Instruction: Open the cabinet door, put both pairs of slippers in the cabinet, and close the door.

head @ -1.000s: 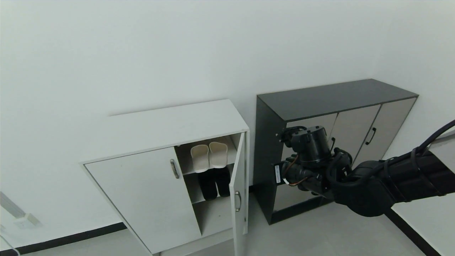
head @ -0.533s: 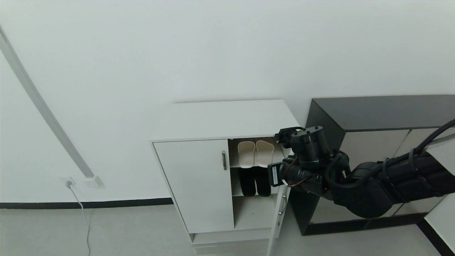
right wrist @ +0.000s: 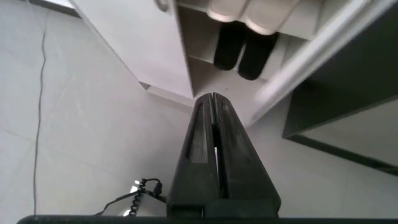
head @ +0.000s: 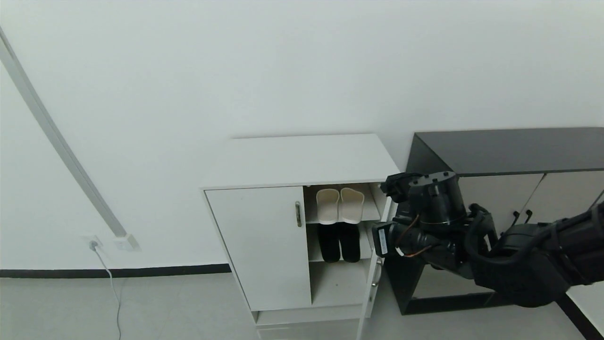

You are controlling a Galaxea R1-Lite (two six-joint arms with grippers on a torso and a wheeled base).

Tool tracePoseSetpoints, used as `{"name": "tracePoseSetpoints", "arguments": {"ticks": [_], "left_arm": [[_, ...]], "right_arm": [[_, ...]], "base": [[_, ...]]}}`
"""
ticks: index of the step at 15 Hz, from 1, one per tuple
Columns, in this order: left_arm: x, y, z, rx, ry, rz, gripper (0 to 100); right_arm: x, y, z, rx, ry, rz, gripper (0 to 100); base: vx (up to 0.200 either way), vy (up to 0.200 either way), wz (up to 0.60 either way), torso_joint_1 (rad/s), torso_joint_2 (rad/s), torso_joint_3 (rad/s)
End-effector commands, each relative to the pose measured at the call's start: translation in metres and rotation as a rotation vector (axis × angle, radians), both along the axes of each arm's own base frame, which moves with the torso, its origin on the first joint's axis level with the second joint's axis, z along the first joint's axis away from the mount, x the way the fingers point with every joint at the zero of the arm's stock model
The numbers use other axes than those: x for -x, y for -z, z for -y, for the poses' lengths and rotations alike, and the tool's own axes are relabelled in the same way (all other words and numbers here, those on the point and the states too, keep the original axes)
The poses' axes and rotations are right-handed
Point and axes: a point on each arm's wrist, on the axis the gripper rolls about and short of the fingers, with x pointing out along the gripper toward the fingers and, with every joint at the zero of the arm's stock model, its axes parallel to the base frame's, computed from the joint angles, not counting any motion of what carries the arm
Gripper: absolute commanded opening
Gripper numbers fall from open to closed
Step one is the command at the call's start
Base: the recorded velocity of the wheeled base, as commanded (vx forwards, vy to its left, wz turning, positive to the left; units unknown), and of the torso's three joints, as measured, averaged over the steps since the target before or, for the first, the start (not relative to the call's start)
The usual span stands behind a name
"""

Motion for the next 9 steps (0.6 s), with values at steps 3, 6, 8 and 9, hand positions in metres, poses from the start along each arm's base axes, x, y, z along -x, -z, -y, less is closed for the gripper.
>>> {"name": "tracePoseSetpoints", "arguments": {"ticks": [3, 6, 8, 9], "left_arm": [[0.000, 0.000, 0.000, 0.000, -0.002, 0.000, 0], [0.000, 0.000, 0.000, 0.000, 0.000, 0.000, 0], [0.000, 0.000, 0.000, 0.000, 0.000, 0.000, 0], [0.000, 0.000, 0.000, 0.000, 0.000, 0.000, 0]], "right_arm": [[0.043, -0.008, 0.035, 0.007, -0.006, -0.009, 0], [0.063, 0.015, 0.051, 0.071, -0.011, -0.076, 0], [0.067, 0.028, 0.055, 0.078, -0.013, -0.090, 0], [0.064, 0.036, 0.053, 0.083, -0.013, -0.098, 0]], "base": [[0.133, 0.000, 0.00, -0.002, 0.00, 0.003], [0.000, 0.000, 0.00, 0.000, 0.00, 0.000], [0.000, 0.000, 0.00, 0.000, 0.00, 0.000], [0.000, 0.000, 0.00, 0.000, 0.00, 0.000]]}}
